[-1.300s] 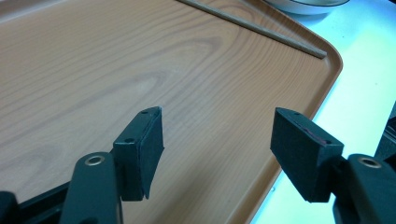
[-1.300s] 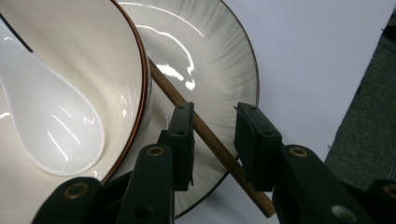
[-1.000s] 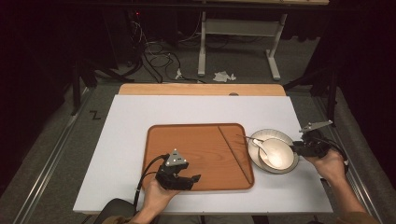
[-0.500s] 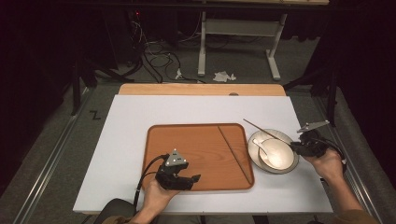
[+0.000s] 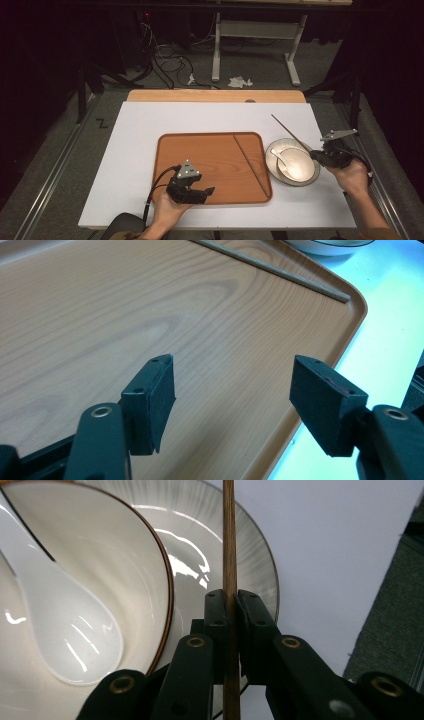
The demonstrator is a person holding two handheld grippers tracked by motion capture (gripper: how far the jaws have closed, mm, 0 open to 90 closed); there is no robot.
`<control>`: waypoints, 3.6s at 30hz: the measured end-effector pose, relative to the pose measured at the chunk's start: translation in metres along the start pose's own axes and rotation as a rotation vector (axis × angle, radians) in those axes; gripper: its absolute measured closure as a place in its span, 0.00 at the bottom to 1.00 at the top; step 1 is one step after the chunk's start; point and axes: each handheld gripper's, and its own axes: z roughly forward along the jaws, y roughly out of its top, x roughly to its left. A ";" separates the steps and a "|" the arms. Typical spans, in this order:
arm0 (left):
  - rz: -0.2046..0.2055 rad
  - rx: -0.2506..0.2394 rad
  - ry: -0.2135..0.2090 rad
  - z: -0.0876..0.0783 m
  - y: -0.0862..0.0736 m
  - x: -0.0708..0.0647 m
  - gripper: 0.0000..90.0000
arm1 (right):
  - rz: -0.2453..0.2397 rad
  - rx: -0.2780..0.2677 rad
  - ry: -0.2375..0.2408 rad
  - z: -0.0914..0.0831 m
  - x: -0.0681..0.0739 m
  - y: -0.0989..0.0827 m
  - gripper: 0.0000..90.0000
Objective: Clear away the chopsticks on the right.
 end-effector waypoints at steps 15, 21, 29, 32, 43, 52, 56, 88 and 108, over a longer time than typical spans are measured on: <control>-0.002 -0.008 -0.001 -0.002 0.000 0.000 0.38 | -0.062 -0.118 0.012 -0.064 0.075 0.016 0.94; -0.005 -0.009 -0.002 -0.002 0.000 0.000 0.38 | -0.099 -0.125 0.072 -0.064 0.113 0.021 0.94; -0.004 -0.012 -0.009 -0.003 0.000 0.000 0.38 | -0.095 -0.084 0.139 -0.033 0.153 0.028 0.94; -0.006 -0.012 -0.011 -0.003 0.000 0.000 0.38 | -0.095 -0.075 0.143 -0.026 0.159 0.030 0.94; 0.001 -0.009 -0.016 -0.004 0.000 -0.001 0.38 | -0.090 0.041 0.151 0.019 0.181 0.034 0.94; 0.000 -0.012 -0.014 -0.005 0.000 0.001 0.38 | -0.104 0.099 0.161 0.038 0.192 0.030 0.94; -0.002 -0.015 -0.011 -0.006 0.000 0.000 0.38 | -0.112 0.112 0.158 0.041 0.193 0.030 0.94; 0.000 -0.017 -0.008 -0.006 -0.001 -0.001 0.38 | -0.142 0.095 0.040 0.049 0.191 0.027 0.92; -0.002 -0.031 -0.004 -0.010 -0.001 -0.001 0.38 | -0.141 -0.099 0.140 0.011 0.183 0.020 0.71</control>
